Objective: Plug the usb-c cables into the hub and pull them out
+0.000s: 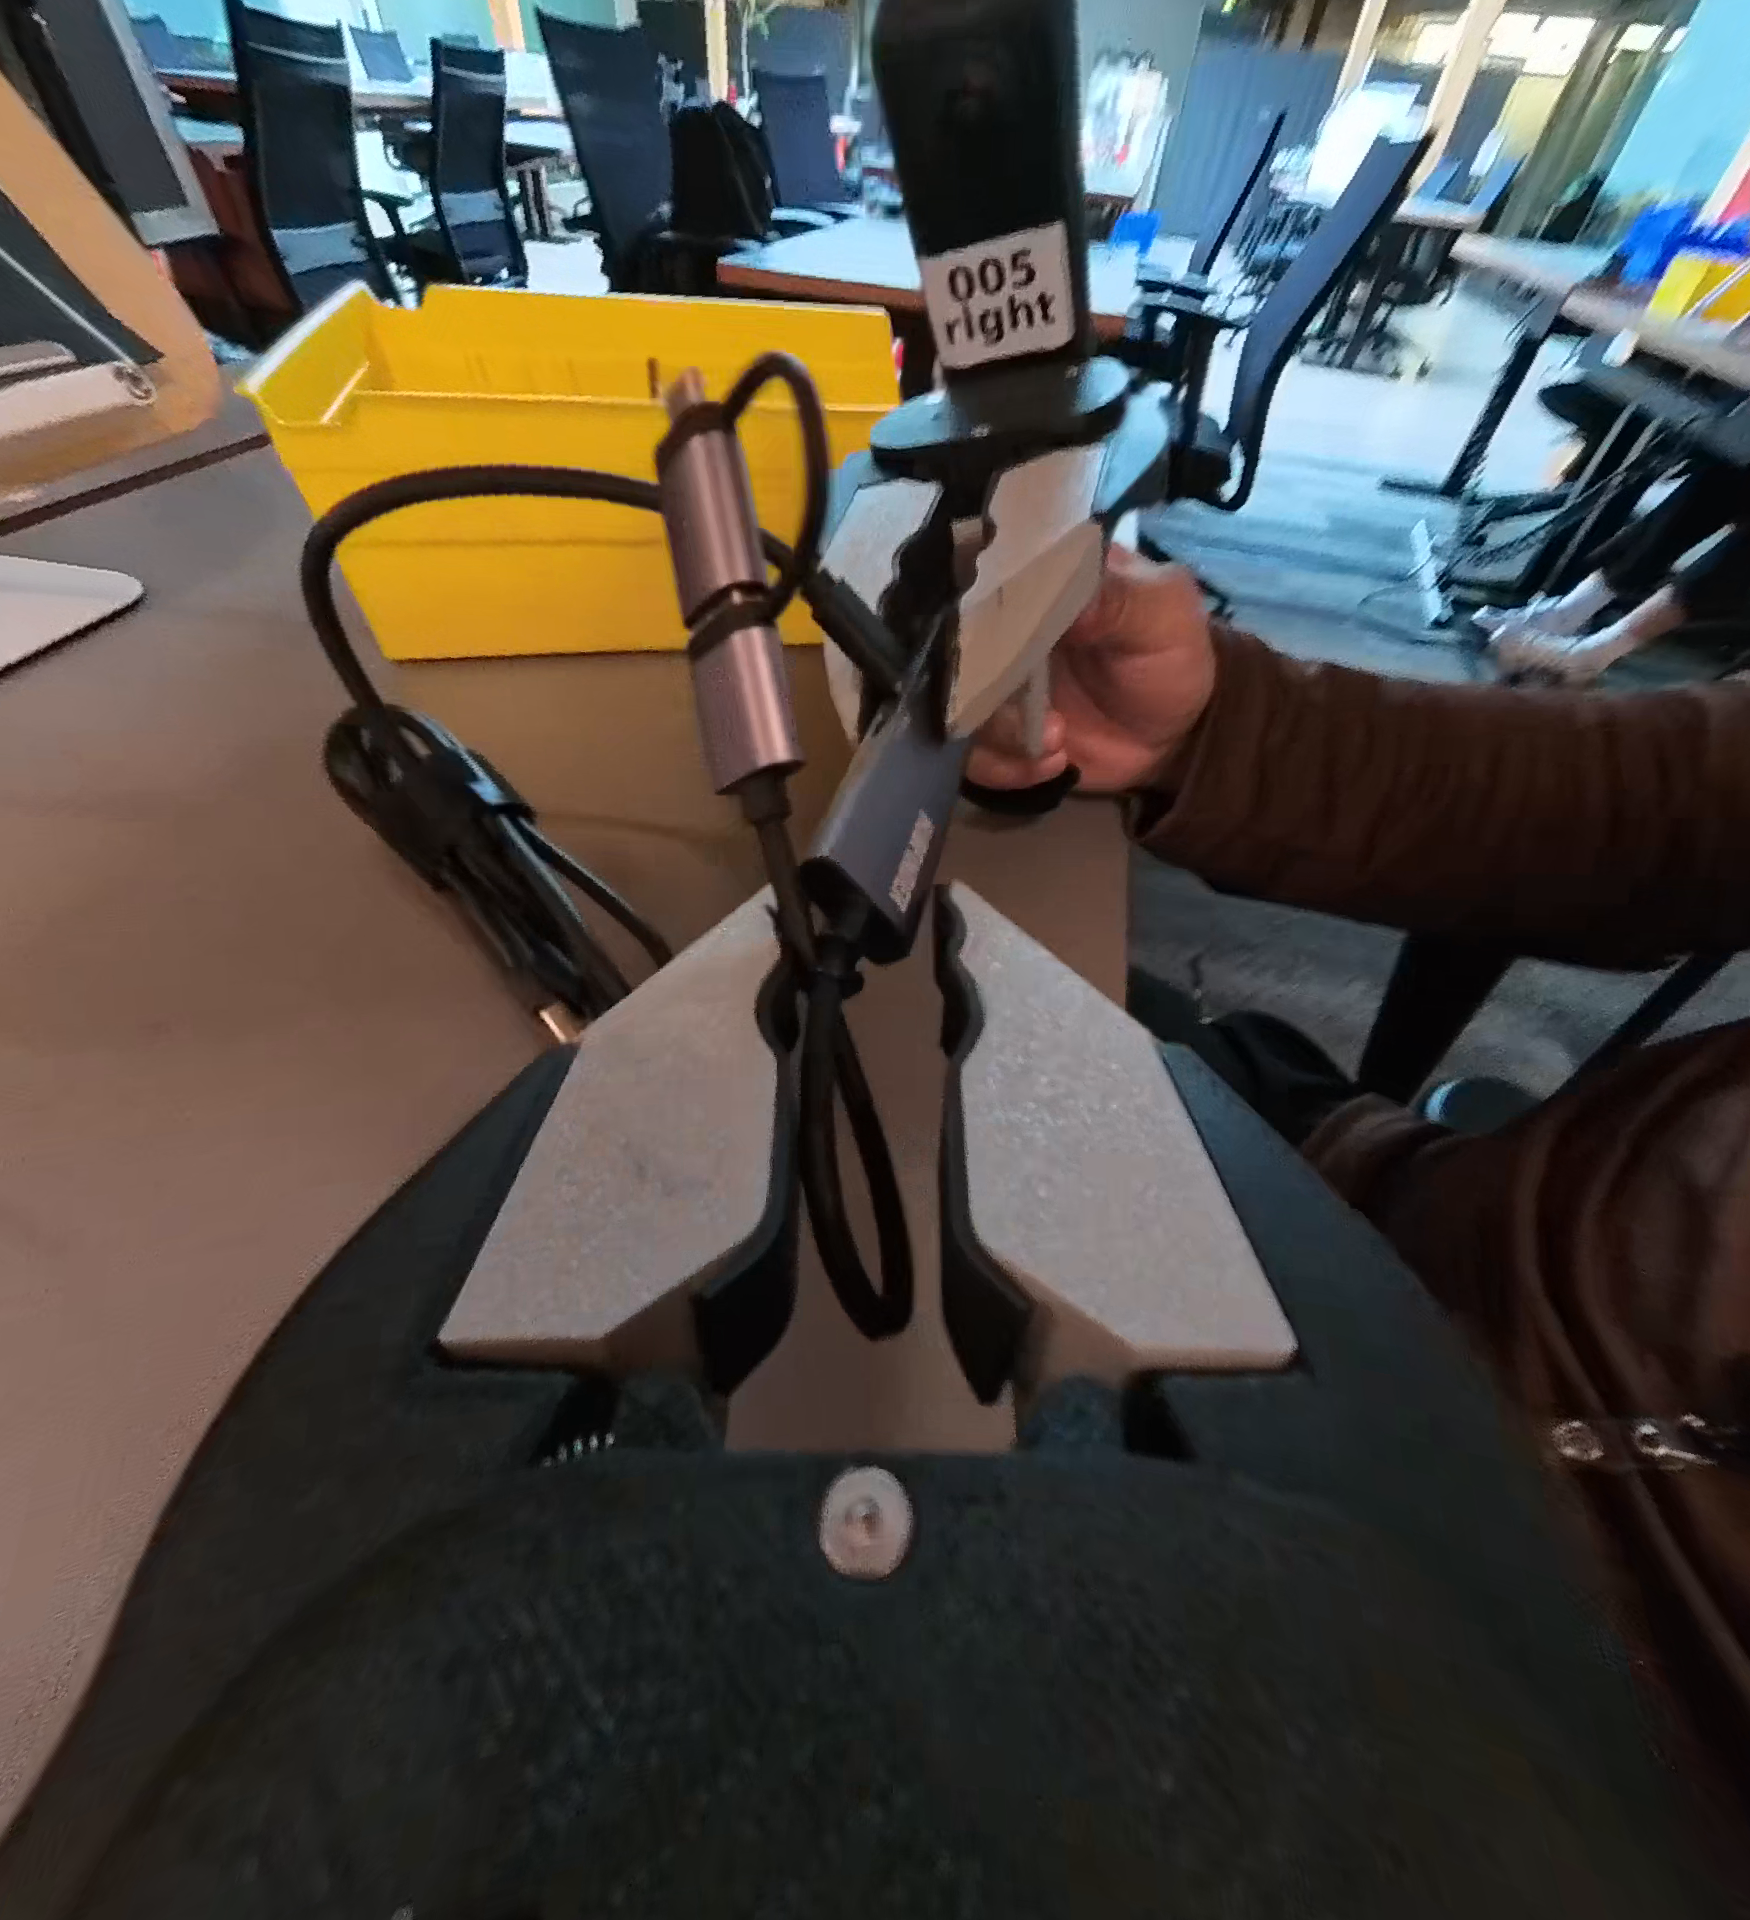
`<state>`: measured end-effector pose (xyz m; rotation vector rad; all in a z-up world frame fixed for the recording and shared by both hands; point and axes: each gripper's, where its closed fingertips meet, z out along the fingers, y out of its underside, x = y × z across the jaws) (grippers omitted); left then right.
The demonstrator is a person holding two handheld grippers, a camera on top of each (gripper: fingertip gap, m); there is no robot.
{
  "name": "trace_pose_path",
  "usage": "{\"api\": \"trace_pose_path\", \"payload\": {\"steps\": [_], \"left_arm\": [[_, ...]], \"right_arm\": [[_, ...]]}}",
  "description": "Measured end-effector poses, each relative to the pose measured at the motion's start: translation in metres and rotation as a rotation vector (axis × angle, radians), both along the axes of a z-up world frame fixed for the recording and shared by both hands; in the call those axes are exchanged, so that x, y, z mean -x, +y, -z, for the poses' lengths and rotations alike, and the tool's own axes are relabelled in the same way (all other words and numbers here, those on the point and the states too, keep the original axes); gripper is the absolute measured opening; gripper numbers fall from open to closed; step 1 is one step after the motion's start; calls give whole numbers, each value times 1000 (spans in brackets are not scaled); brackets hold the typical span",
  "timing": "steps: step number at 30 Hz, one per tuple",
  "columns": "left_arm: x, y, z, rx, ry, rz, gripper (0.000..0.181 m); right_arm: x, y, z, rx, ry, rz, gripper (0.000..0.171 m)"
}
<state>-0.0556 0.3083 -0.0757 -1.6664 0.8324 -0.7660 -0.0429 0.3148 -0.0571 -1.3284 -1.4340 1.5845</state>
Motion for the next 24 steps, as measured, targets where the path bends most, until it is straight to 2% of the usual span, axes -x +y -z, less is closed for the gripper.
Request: {"api": "trace_pose_path", "payload": {"steps": [1, 4, 8, 12, 17, 20, 24], "left_arm": [[-1, -1, -3, 9, -33, 13, 23], [-7, -6, -8, 25, -82, 63, 16], [-8, -8, -1, 28, -10, 90, 9], [-7, -11, 2, -9, 102, 76, 8], [-1, -14, 2, 25, 99, 88, 8], [-1, -14, 4, 36, 91, 91, 8], [-6, -13, 5, 23, 98, 87, 8]], "right_arm": [[1, -1, 1, -12, -5, 0, 11], [4, -10, 8, -61, -40, -28, 12], [6, -10, 14, -98, -68, -15, 12], [6, -15, 14, -90, -59, -49, 15], [2, -17, 8, -84, -27, -72, 20], [1, -10, 7, -78, -18, -34, 5], [3, -9, 10, -72, -35, -35, 5]]}}
